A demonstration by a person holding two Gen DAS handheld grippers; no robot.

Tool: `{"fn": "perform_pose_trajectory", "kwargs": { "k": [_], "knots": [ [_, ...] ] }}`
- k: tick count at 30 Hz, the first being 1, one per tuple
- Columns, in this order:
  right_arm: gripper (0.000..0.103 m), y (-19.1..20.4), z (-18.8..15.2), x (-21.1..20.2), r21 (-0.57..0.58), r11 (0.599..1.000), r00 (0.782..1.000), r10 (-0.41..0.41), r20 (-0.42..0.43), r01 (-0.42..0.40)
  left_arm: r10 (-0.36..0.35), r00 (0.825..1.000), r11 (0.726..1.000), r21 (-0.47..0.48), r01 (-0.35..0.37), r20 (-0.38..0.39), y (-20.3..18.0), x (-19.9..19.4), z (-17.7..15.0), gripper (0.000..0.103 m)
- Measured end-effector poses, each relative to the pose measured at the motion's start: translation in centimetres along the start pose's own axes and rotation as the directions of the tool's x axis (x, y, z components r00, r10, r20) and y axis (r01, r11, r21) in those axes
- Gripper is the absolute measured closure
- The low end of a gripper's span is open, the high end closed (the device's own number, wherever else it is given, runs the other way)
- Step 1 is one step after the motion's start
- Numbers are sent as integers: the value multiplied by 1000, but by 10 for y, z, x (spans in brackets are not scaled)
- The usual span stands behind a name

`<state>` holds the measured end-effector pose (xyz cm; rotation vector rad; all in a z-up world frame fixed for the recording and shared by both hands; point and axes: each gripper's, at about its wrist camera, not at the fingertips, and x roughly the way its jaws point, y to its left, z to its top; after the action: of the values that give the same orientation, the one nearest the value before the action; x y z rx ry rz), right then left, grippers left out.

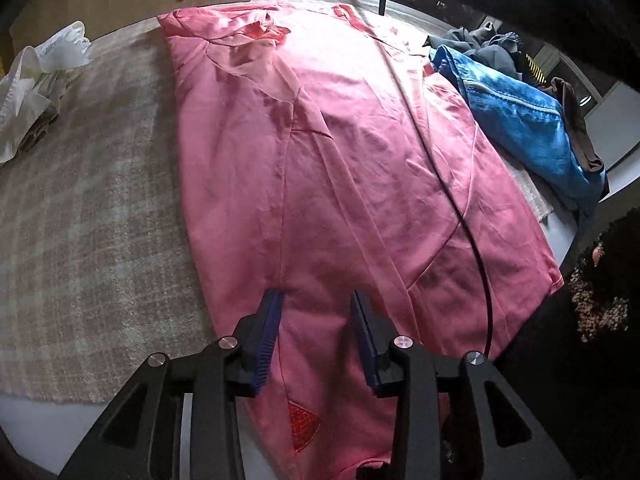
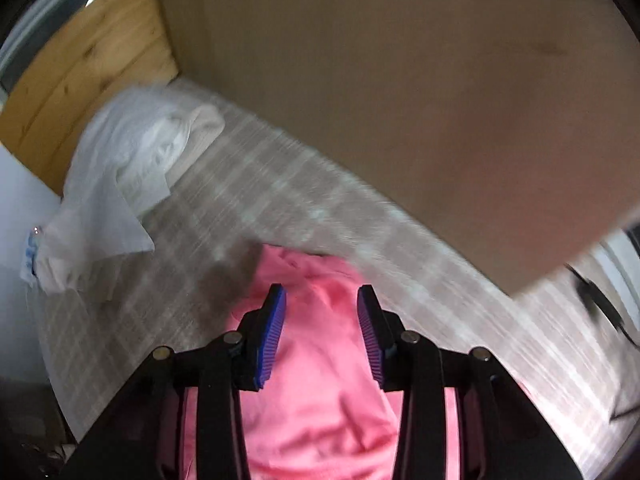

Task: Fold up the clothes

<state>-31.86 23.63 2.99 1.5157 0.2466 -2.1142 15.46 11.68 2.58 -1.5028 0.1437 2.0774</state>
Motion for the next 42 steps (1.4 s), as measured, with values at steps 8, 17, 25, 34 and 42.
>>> {"fn": "perform_pose_trajectory", "kwargs": {
  "k": [8, 17, 25, 34, 42],
  "knots": [
    [100, -4, -3, 23, 10, 1000, 999, 1, -35, 0, 19, 1000, 1000, -17, -19, 10, -2, 1, -1, 67],
    [67, -46, -23, -22, 168, 983, 994, 66, 89, -80, 24, 1000, 1000, -1, -24, 9, -4, 2, -2, 63],
    [67, -55, -99, -34, 117, 992, 998, -51, -25, 54, 24, 1000, 1000, 18, -24, 10, -7, 3, -3, 60],
    [93, -66, -106, -60, 129, 973, 981, -195, 14, 191, 55, 998, 998, 16, -55, -3, -11, 1, -7, 57],
    [52, -2, -91, -66, 0, 995, 988, -103, 112, 103, 105, 993, 960, -267, -89, 45, 4, -56, -68, 58]
  ]
}}
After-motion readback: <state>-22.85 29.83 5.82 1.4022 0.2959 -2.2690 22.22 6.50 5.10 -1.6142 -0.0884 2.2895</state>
